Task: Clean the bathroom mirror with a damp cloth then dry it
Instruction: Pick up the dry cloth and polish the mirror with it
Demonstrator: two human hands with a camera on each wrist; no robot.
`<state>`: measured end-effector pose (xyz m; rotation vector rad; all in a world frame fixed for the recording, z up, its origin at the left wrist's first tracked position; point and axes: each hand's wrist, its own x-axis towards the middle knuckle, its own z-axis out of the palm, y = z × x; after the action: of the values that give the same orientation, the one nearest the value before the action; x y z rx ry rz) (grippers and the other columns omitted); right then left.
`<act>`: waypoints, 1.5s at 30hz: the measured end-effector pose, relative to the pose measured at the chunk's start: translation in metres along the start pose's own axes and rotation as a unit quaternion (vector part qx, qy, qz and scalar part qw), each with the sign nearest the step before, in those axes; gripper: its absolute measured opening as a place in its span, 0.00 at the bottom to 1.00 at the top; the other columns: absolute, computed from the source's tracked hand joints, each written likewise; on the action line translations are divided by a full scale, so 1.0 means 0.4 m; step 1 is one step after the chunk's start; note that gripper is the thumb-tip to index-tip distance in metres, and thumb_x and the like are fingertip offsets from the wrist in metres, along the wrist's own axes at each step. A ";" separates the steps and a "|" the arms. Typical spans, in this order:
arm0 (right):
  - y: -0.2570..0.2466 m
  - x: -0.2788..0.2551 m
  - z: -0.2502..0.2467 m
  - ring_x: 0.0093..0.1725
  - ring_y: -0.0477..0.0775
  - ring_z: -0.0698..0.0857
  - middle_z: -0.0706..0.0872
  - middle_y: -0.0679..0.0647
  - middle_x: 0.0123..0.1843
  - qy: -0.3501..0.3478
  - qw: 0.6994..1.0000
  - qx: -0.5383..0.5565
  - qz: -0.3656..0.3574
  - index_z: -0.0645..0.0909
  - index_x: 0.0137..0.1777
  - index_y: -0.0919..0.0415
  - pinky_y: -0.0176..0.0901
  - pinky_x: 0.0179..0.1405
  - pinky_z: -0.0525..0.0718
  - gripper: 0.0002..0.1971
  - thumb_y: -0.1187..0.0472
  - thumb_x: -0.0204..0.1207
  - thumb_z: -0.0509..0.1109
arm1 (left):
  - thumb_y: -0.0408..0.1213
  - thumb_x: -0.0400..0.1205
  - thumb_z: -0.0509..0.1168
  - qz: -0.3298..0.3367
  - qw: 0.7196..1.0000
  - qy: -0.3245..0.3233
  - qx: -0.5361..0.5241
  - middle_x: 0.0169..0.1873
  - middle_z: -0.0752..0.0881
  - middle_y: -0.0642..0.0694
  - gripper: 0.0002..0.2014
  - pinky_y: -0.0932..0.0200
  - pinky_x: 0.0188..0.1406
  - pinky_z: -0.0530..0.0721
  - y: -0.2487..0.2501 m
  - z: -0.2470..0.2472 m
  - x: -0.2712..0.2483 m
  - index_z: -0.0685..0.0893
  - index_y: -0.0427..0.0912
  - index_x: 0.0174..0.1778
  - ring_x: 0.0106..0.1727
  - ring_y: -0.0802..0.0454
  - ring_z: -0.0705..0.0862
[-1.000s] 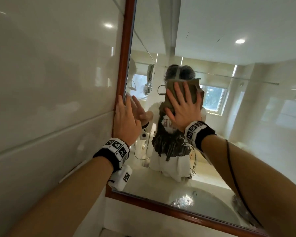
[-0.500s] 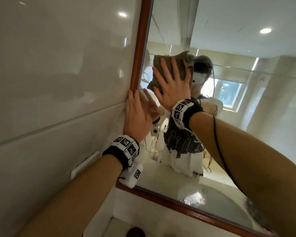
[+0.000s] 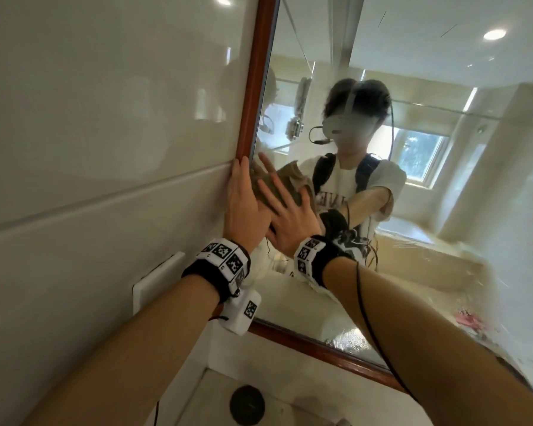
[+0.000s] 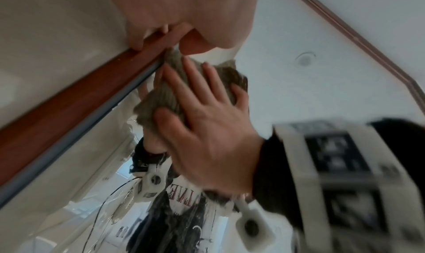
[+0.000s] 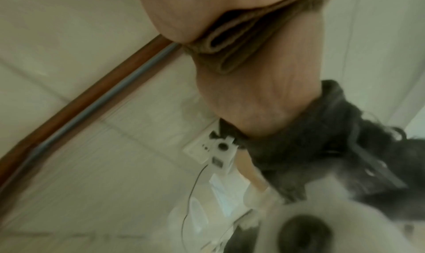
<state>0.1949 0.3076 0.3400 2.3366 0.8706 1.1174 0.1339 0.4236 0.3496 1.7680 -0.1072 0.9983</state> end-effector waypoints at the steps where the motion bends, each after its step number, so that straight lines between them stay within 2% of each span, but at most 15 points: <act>1: -0.016 -0.029 0.021 0.85 0.60 0.45 0.48 0.51 0.87 -0.012 1.000 0.005 -0.003 0.48 0.85 0.49 0.70 0.77 0.42 0.35 0.38 0.81 0.54 | 0.19 0.77 0.56 -0.005 1.000 -0.003 -0.001 0.87 0.54 0.44 0.42 0.62 0.82 0.52 -0.003 -0.002 -0.005 0.52 0.43 0.87 0.87 0.51 0.52; 3: -0.033 -0.090 0.055 0.85 0.59 0.45 0.47 0.51 0.87 -0.042 0.999 0.008 -0.012 0.45 0.85 0.48 0.70 0.77 0.43 0.37 0.39 0.80 0.56 | 0.18 0.76 0.55 -0.005 1.000 -0.008 0.008 0.87 0.56 0.45 0.42 0.68 0.79 0.52 -0.013 -0.006 -0.010 0.52 0.43 0.87 0.86 0.52 0.54; 6: -0.018 -0.147 0.072 0.85 0.58 0.43 0.43 0.50 0.87 -0.069 0.997 0.006 -0.022 0.41 0.85 0.45 0.70 0.76 0.47 0.39 0.38 0.80 0.56 | 0.19 0.77 0.56 0.018 0.999 -0.008 0.029 0.86 0.58 0.44 0.40 0.71 0.78 0.52 -0.019 -0.011 -0.008 0.54 0.41 0.87 0.86 0.51 0.56; 10: 0.045 -0.148 0.029 0.85 0.58 0.43 0.44 0.49 0.87 -0.053 0.998 -0.015 0.013 0.46 0.85 0.43 0.72 0.75 0.48 0.37 0.36 0.79 0.55 | 0.20 0.78 0.58 0.043 0.998 -0.009 0.044 0.85 0.60 0.38 0.37 0.57 0.85 0.56 -0.021 -0.006 -0.002 0.57 0.36 0.86 0.86 0.45 0.57; 14: 0.148 -0.099 -0.053 0.85 0.61 0.44 0.46 0.51 0.87 -0.005 0.997 -0.022 0.071 0.47 0.85 0.43 0.76 0.76 0.48 0.35 0.35 0.80 0.51 | 0.21 0.79 0.59 0.046 0.997 -0.008 0.058 0.85 0.59 0.35 0.36 0.44 0.85 0.58 -0.019 0.004 -0.002 0.58 0.36 0.85 0.86 0.41 0.55; 19: 0.202 -0.016 -0.125 0.85 0.63 0.45 0.46 0.54 0.87 0.046 0.987 -0.011 0.157 0.47 0.85 0.44 0.76 0.75 0.39 0.34 0.35 0.82 0.45 | 0.22 0.80 0.58 0.033 0.996 -0.008 0.083 0.86 0.56 0.38 0.37 0.42 0.85 0.59 -0.013 0.010 -0.012 0.57 0.42 0.86 0.87 0.43 0.52; 22: 0.171 0.000 -0.114 0.85 0.65 0.45 0.46 0.55 0.87 0.059 0.980 -0.002 0.190 0.46 0.85 0.46 0.78 0.75 0.41 0.34 0.36 0.82 0.44 | 0.24 0.81 0.57 0.040 0.995 -0.006 0.087 0.86 0.56 0.39 0.35 0.43 0.85 0.59 -0.017 0.010 -0.016 0.58 0.42 0.86 0.87 0.43 0.52; 26: 0.091 -0.019 -0.055 0.85 0.63 0.44 0.45 0.54 0.87 0.046 0.990 0.003 0.136 0.45 0.85 0.45 0.76 0.75 0.43 0.34 0.36 0.82 0.47 | 0.27 0.84 0.56 0.040 0.996 0.005 0.080 0.86 0.57 0.39 0.31 0.43 0.84 0.60 -0.029 0.011 -0.025 0.60 0.43 0.85 0.86 0.42 0.54; 29: 0.008 -0.052 0.005 0.85 0.61 0.45 0.47 0.53 0.87 0.021 0.996 0.020 0.088 0.48 0.85 0.45 0.74 0.76 0.43 0.35 0.37 0.81 0.52 | 0.26 0.84 0.55 0.028 0.997 0.001 0.075 0.86 0.56 0.40 0.31 0.47 0.85 0.57 -0.041 0.010 -0.038 0.60 0.44 0.85 0.86 0.44 0.53; 31: -0.045 -0.083 0.045 0.85 0.60 0.45 0.47 0.51 0.87 -0.007 0.998 0.024 0.060 0.50 0.85 0.45 0.71 0.76 0.42 0.35 0.38 0.81 0.54 | 0.23 0.82 0.54 0.015 0.997 -0.011 0.077 0.87 0.55 0.42 0.34 0.50 0.85 0.54 -0.049 0.006 -0.052 0.59 0.45 0.86 0.87 0.45 0.52; 34: -0.095 -0.147 0.101 0.85 0.59 0.42 0.44 0.50 0.87 -0.057 0.998 0.025 0.011 0.44 0.85 0.46 0.69 0.76 0.45 0.36 0.39 0.82 0.54 | 0.17 0.75 0.53 0.002 0.996 -0.033 0.088 0.87 0.52 0.45 0.42 0.55 0.84 0.52 -0.064 -0.002 -0.072 0.56 0.47 0.86 0.87 0.48 0.50; 37: -0.106 -0.185 0.124 0.85 0.58 0.45 0.45 0.49 0.87 -0.063 0.997 0.032 -0.009 0.40 0.85 0.47 0.66 0.76 0.49 0.37 0.40 0.81 0.55 | 0.16 0.74 0.54 0.021 0.994 -0.030 0.104 0.87 0.54 0.44 0.43 0.61 0.81 0.52 -0.075 -0.003 -0.072 0.57 0.46 0.86 0.87 0.48 0.50; 39: -0.099 -0.185 0.119 0.85 0.57 0.47 0.48 0.49 0.87 -0.061 0.997 0.035 -0.008 0.42 0.84 0.47 0.65 0.75 0.51 0.38 0.39 0.81 0.56 | 0.16 0.74 0.55 0.025 0.993 -0.024 0.113 0.87 0.54 0.43 0.42 0.57 0.83 0.53 -0.073 0.001 -0.072 0.58 0.46 0.86 0.87 0.46 0.50; 41: -0.084 -0.183 0.106 0.85 0.56 0.48 0.49 0.48 0.87 -0.056 0.998 0.037 -0.001 0.44 0.84 0.46 0.65 0.76 0.51 0.38 0.38 0.80 0.57 | 0.18 0.73 0.55 0.025 0.993 -0.023 0.116 0.87 0.53 0.41 0.42 0.49 0.86 0.53 -0.063 0.012 -0.075 0.58 0.45 0.86 0.87 0.44 0.50; 45: -0.017 -0.174 0.071 0.85 0.56 0.45 0.47 0.48 0.87 -0.038 0.998 0.019 0.042 0.46 0.85 0.44 0.68 0.76 0.44 0.35 0.37 0.81 0.52 | 0.22 0.71 0.59 0.057 0.987 -0.015 0.153 0.86 0.54 0.37 0.41 0.40 0.86 0.54 -0.041 0.036 -0.070 0.61 0.44 0.84 0.86 0.39 0.50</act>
<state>0.1815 0.2621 0.2813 2.4503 0.7811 1.0453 0.1324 0.4085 0.3173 2.0751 -0.0782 1.1172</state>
